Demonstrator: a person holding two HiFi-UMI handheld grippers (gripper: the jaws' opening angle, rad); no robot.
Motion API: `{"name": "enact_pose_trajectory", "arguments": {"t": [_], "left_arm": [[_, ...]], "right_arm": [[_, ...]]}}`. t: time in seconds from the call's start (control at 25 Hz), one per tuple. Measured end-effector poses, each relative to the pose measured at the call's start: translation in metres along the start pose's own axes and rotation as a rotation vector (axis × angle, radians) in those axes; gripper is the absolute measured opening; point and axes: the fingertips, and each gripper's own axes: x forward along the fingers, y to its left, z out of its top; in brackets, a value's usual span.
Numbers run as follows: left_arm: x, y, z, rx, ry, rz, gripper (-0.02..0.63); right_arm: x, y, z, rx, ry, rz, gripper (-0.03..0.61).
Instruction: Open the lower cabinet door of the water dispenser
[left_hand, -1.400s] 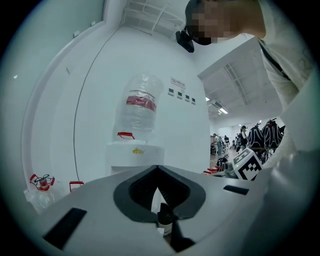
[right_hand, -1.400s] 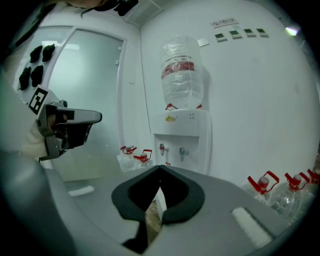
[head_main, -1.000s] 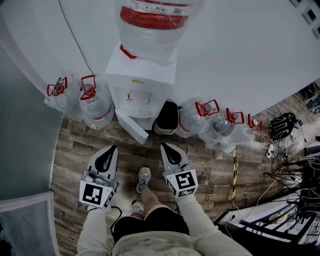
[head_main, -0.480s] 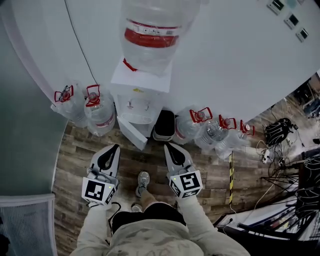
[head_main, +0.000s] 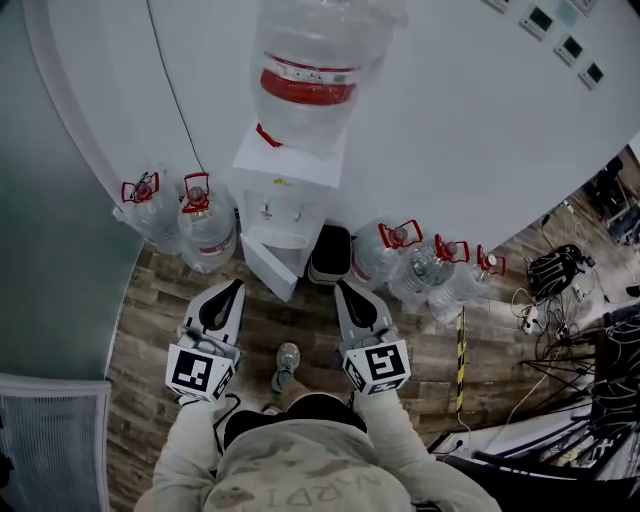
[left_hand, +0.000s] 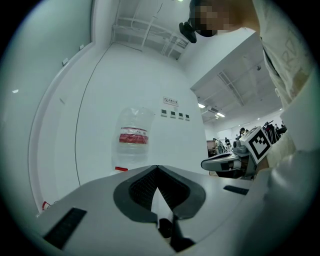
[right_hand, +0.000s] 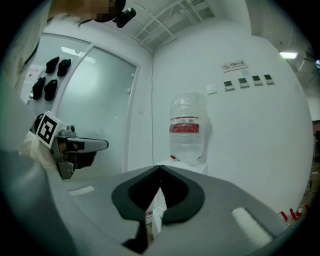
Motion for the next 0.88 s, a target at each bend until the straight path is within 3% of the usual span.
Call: {"name": "enact_pose_trajectory", "arguments": {"t": [0.88], "left_arm": [[-0.038,-0.027,0.035,0.012,-0.059,0.025,0.002]], "right_arm": [[-0.048,0.02,0.044,-0.044,-0.1,0.004,0.008]]}}
